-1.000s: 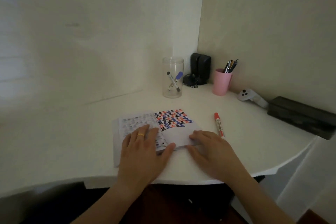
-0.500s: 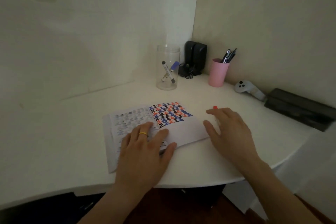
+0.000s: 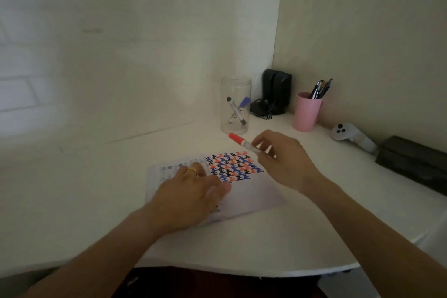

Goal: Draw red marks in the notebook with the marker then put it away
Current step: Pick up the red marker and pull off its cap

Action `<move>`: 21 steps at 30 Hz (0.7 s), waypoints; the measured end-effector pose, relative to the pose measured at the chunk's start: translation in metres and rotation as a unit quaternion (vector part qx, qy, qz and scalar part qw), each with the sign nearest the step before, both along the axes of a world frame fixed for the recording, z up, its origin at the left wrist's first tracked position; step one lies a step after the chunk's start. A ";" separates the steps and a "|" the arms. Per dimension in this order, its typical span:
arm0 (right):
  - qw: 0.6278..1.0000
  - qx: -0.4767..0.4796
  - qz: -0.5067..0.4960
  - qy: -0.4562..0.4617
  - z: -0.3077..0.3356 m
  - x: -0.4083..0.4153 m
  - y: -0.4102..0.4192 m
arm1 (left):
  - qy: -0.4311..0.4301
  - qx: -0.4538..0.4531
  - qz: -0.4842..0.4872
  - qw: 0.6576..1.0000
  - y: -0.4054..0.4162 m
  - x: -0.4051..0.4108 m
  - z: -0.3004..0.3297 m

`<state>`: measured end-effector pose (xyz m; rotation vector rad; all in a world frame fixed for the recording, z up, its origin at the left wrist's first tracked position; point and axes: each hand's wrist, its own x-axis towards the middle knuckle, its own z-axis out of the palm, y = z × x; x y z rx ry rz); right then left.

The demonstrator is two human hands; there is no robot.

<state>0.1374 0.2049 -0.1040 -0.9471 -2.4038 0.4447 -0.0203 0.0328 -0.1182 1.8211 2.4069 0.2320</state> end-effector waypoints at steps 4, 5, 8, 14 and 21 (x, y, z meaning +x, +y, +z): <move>0.982 -0.088 0.065 0.151 -0.012 -0.031 0.028 | -0.027 0.087 0.060 0.994 0.046 -0.037 0.019; 0.969 -0.135 0.064 0.198 -0.016 -0.036 0.033 | -0.033 0.127 0.074 0.989 0.058 -0.046 0.018; 0.892 -0.295 0.058 0.339 -0.029 -0.041 0.043 | -0.095 0.192 0.037 0.976 0.087 -0.064 0.012; 0.730 -0.499 0.088 0.460 -0.039 -0.042 0.046 | -0.072 0.264 -0.084 0.958 0.098 -0.070 -0.011; 0.838 -0.371 0.126 0.381 -0.046 -0.054 0.033 | -0.034 0.267 -0.163 0.949 0.103 -0.059 -0.027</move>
